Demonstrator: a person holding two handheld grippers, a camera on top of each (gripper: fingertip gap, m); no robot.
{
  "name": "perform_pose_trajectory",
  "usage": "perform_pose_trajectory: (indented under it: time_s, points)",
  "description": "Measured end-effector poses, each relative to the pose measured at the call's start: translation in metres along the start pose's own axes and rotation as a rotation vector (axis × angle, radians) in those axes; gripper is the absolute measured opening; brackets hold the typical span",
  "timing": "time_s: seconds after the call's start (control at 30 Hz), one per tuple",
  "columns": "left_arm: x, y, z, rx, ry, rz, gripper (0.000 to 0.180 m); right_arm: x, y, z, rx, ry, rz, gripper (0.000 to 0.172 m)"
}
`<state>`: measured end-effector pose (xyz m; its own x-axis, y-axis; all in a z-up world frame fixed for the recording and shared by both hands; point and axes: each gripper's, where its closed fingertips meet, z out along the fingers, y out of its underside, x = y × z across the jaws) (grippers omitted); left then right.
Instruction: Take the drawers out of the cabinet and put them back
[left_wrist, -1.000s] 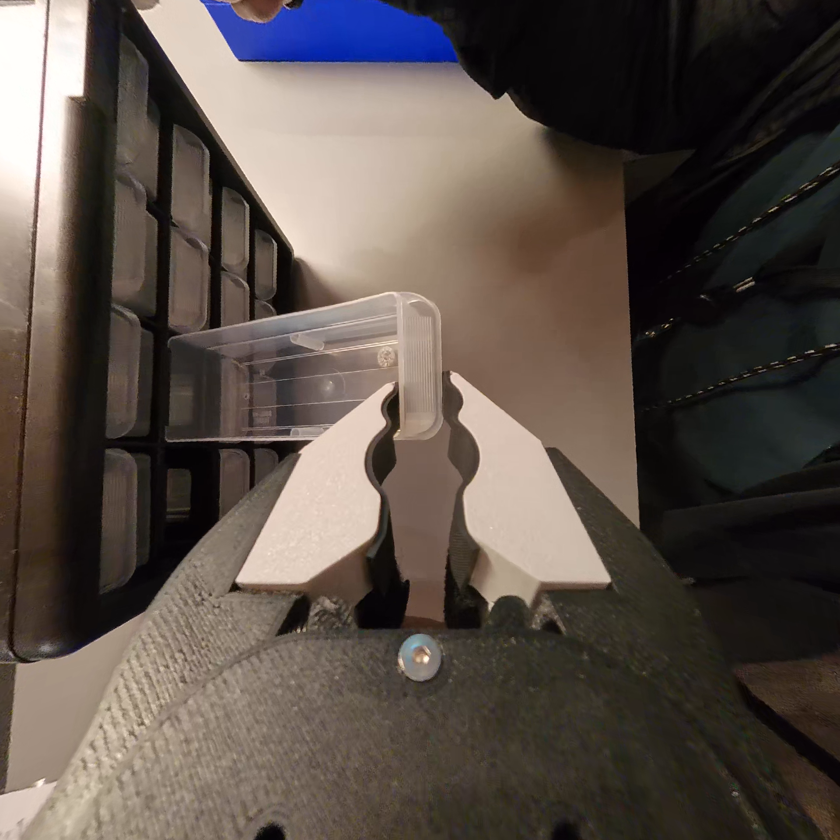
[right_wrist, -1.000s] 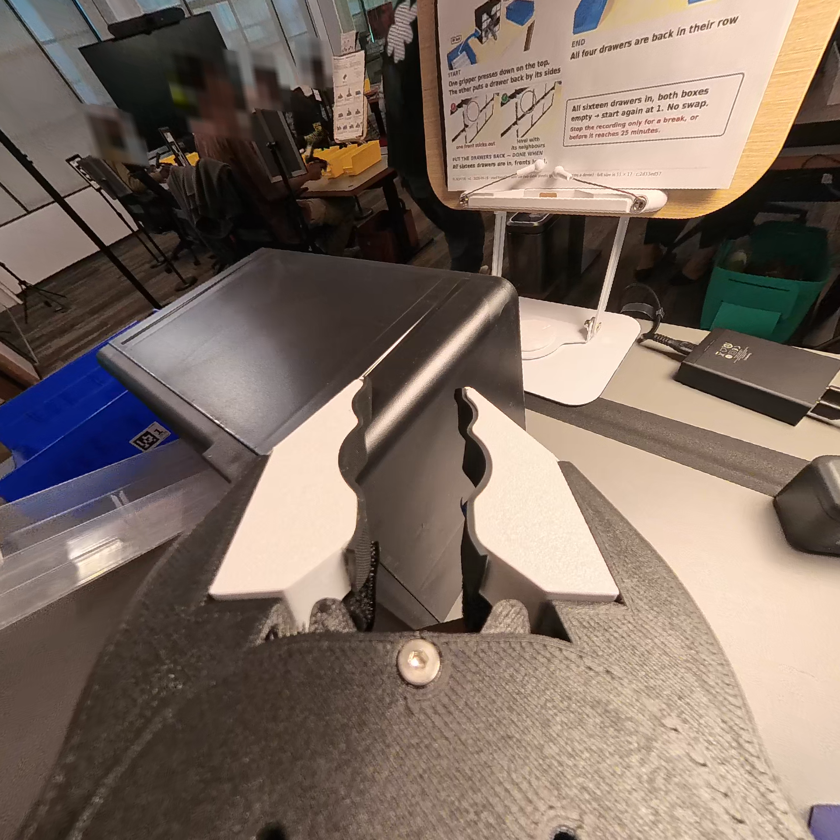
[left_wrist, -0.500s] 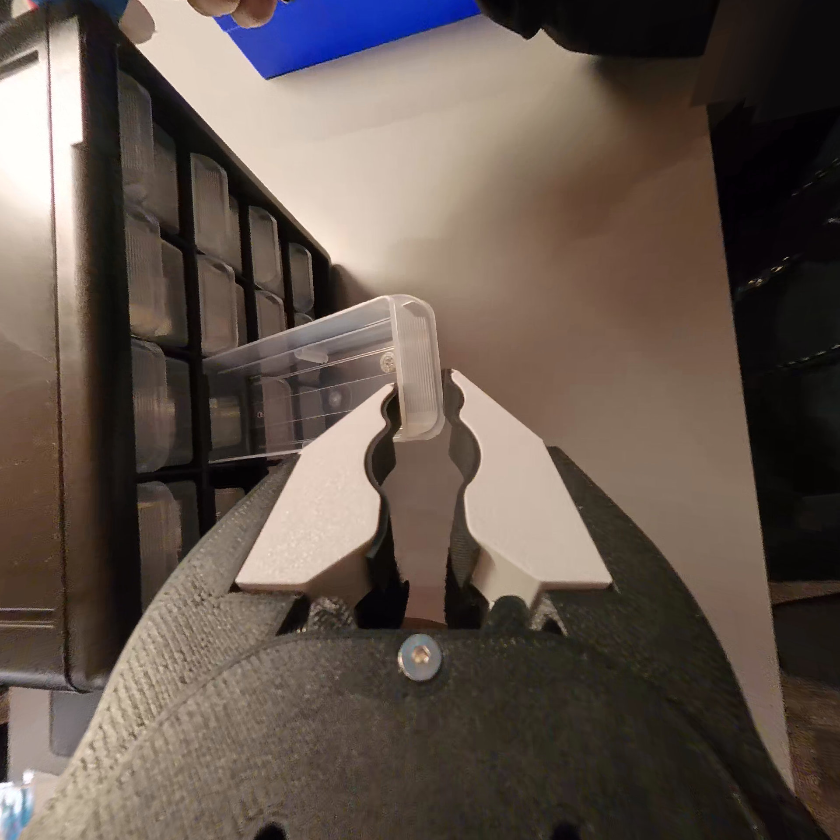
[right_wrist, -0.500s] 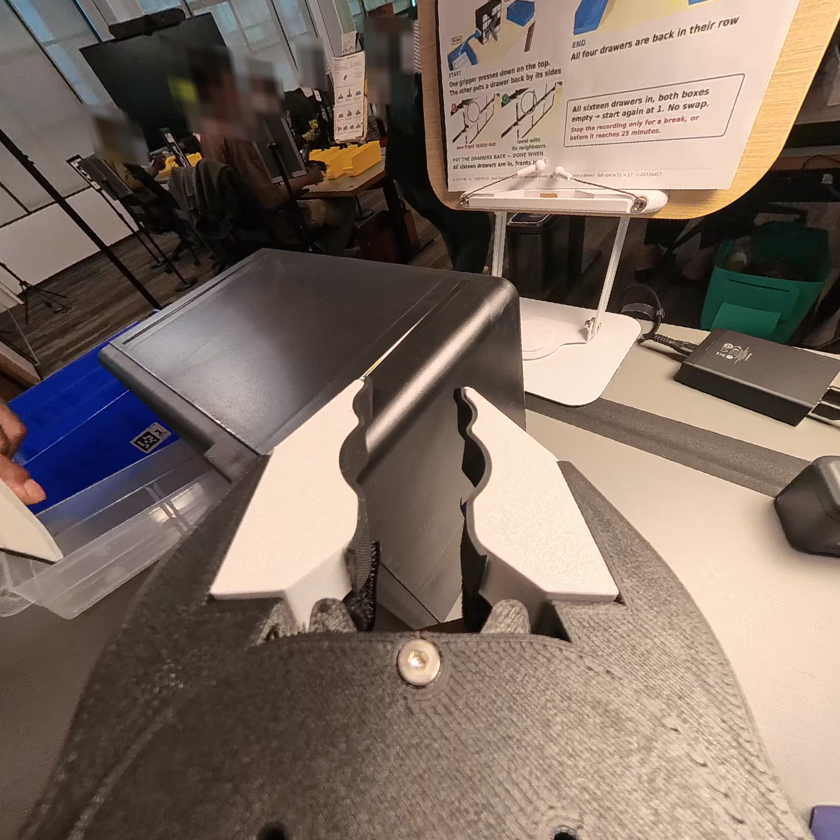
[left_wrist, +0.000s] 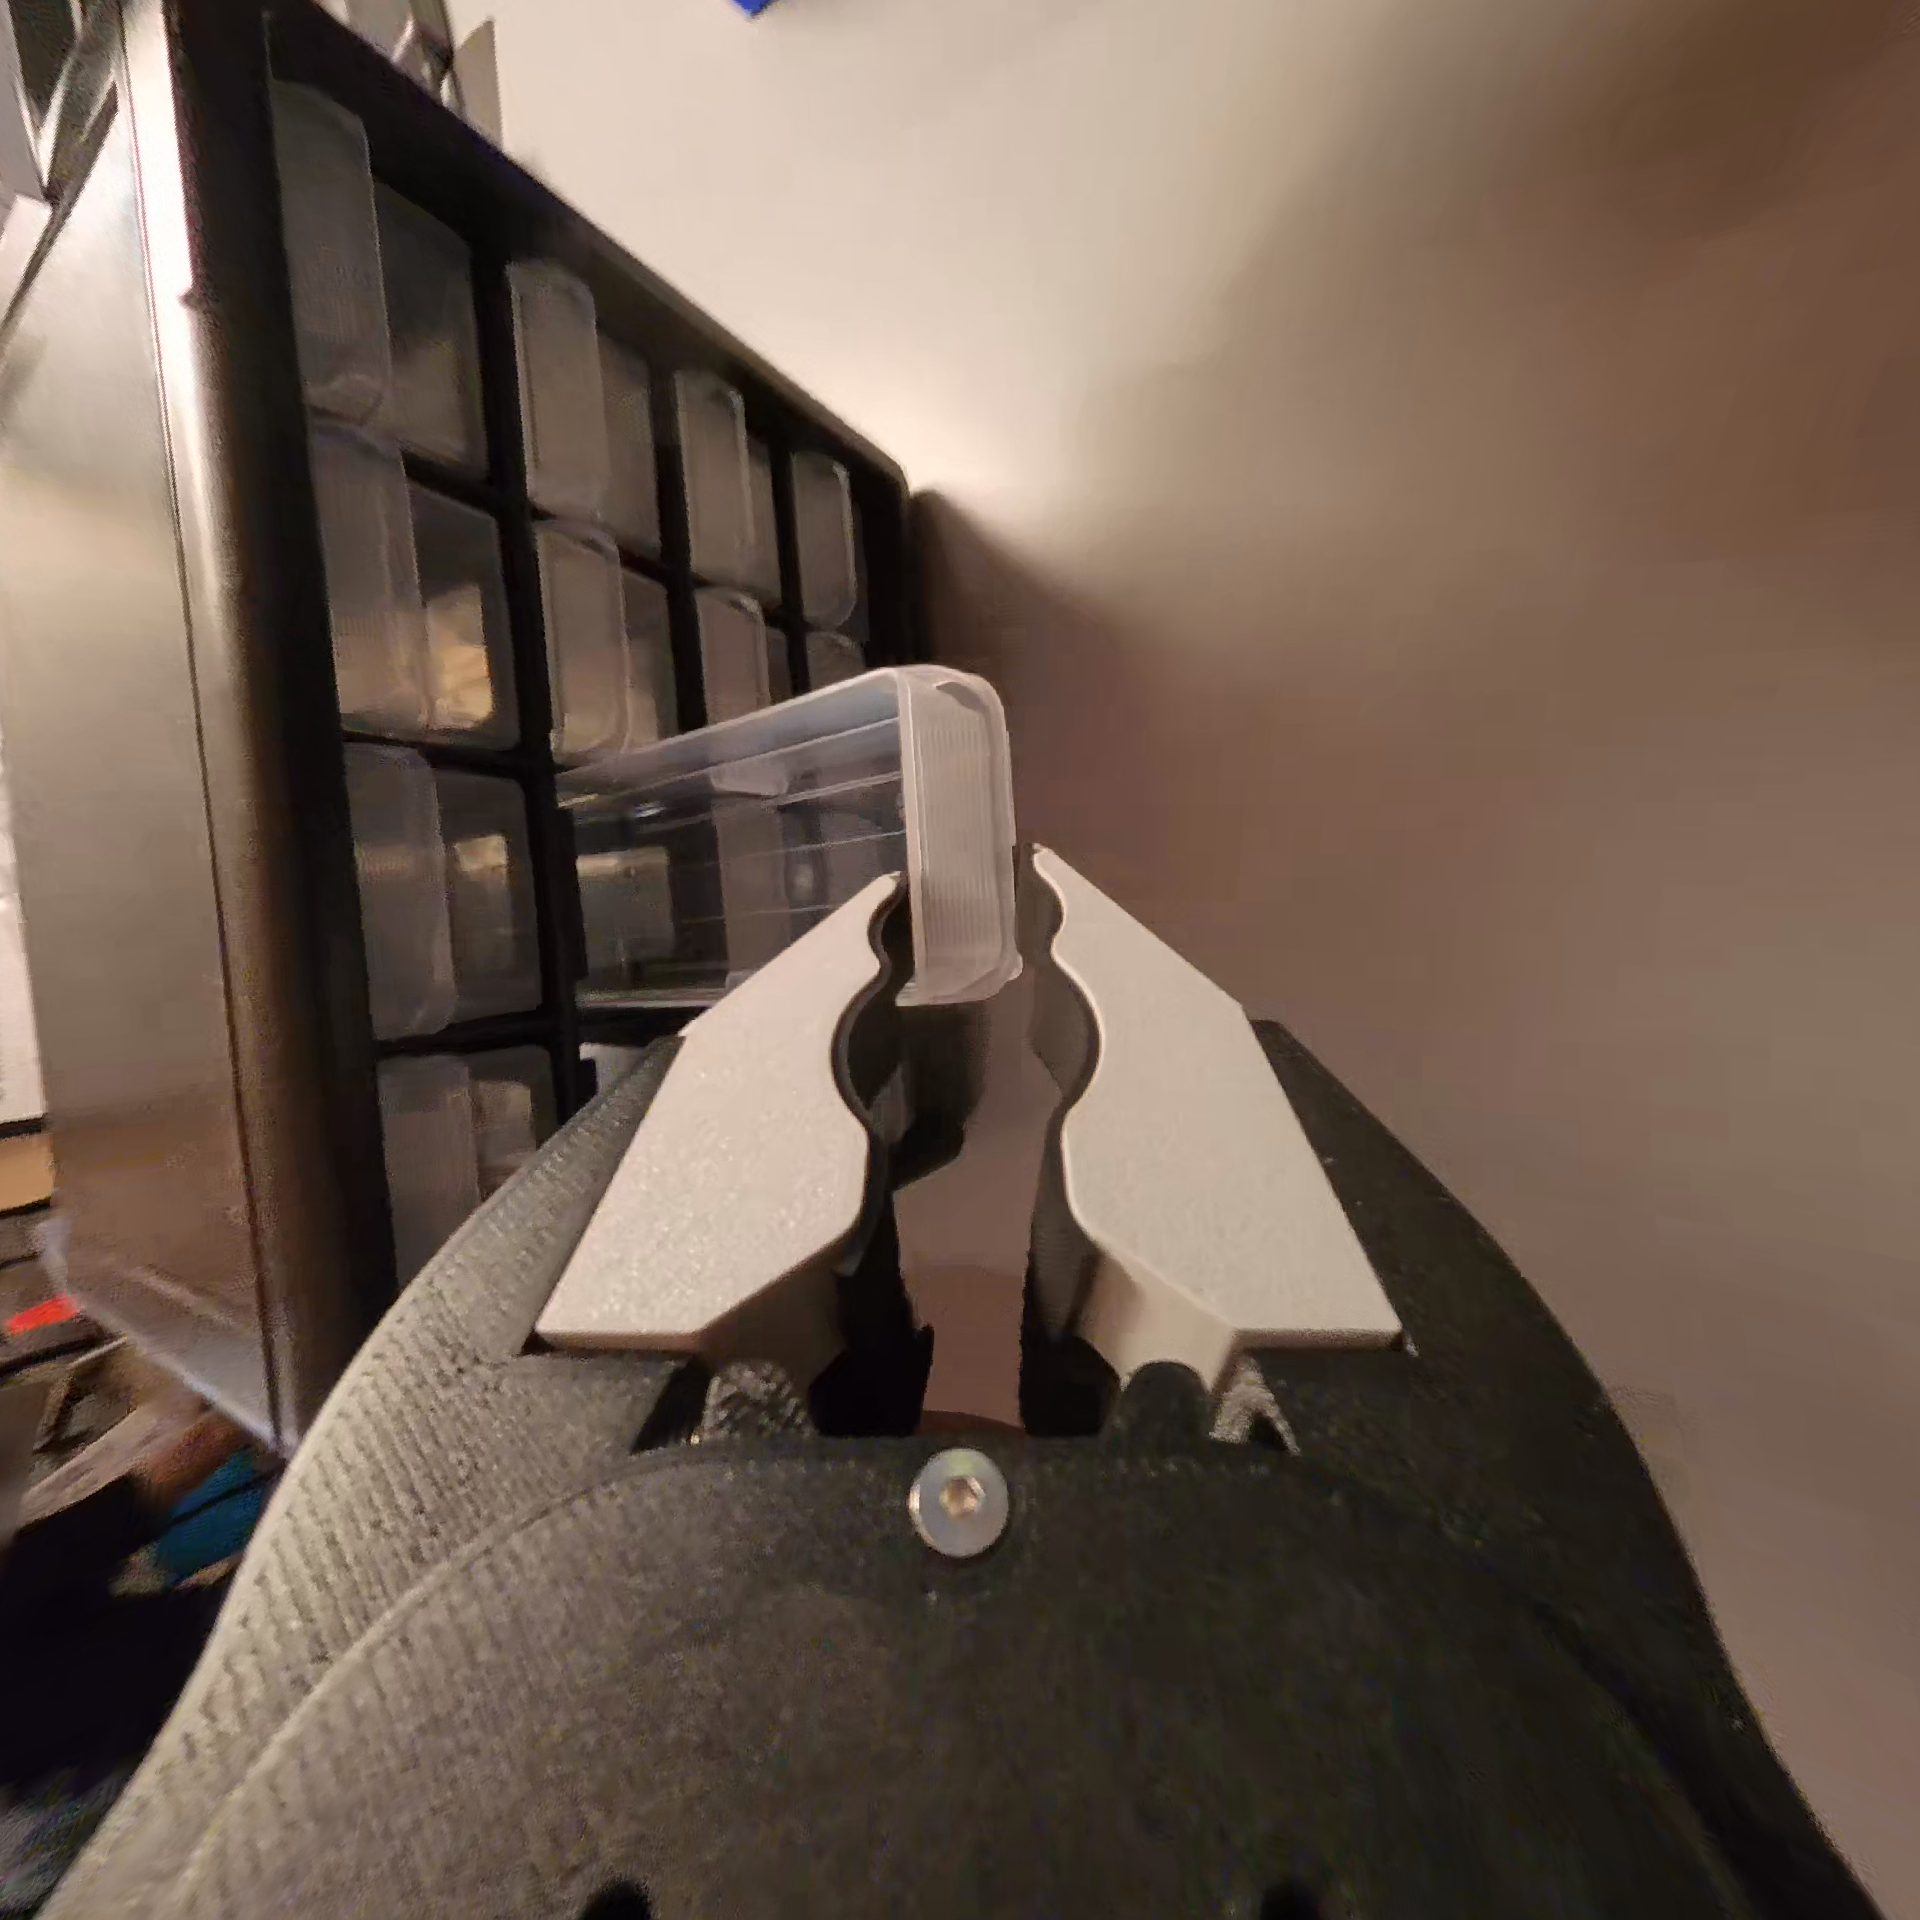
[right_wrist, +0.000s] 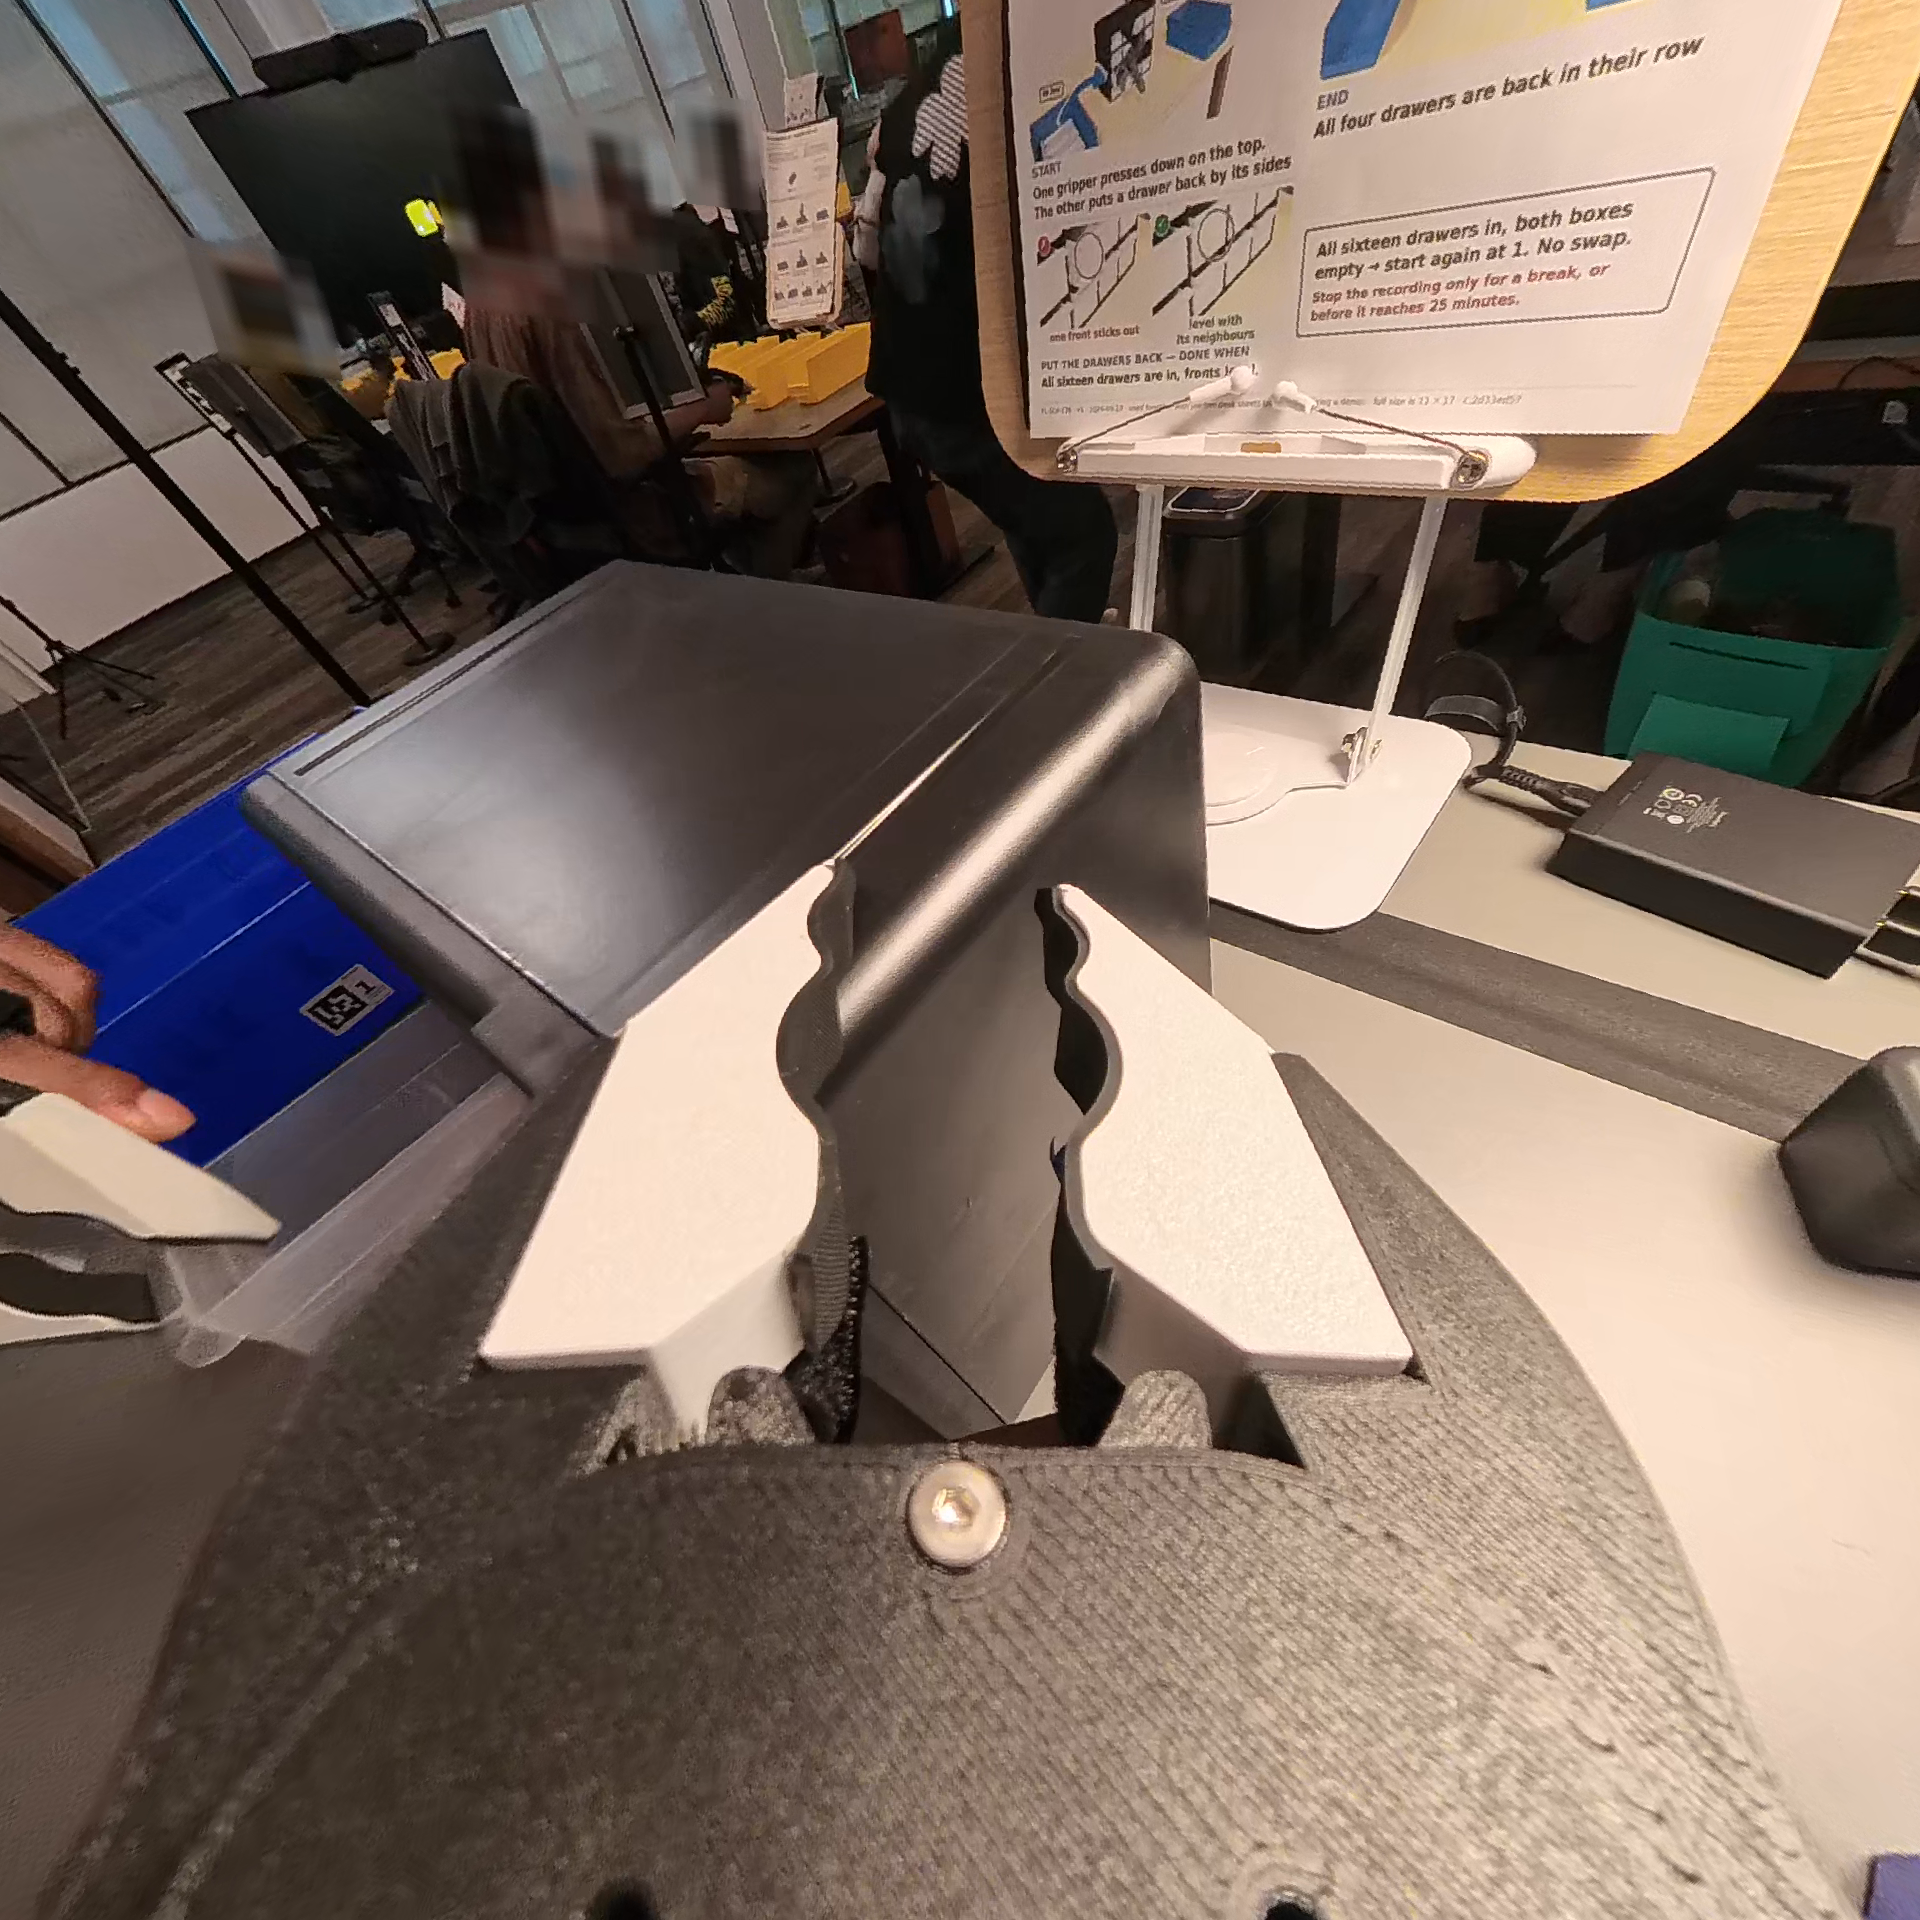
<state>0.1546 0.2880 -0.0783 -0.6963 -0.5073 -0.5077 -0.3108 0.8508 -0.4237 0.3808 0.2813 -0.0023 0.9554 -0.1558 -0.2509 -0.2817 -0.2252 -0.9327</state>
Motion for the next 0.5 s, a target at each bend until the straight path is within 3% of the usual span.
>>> perform_pose_trajectory:
  time_s: [0.13, 0.33, 0.43, 0.5]
  points:
    - [-0.023, 0.015, 0.007, -0.076, -0.176, 0.052, 0.021, 0.000, 0.000, 0.000, -0.001, -0.003, 0.000, 0.039]
    - [-0.066, 0.030, 0.015, -0.159, -0.516, 0.060, 0.043, 0.000, 0.000, 0.000, -0.001, -0.002, -0.001, 0.039]
    - [-0.056, 0.027, 0.012, -0.100, -0.495, -0.007, 0.054, 0.000, 0.000, 0.000, -0.004, -0.003, -0.006, 0.039]
    - [-0.045, 0.016, 0.006, -0.021, -0.465, -0.025, 0.043, 0.000, 0.000, 0.000, -0.003, -0.007, -0.004, 0.039]
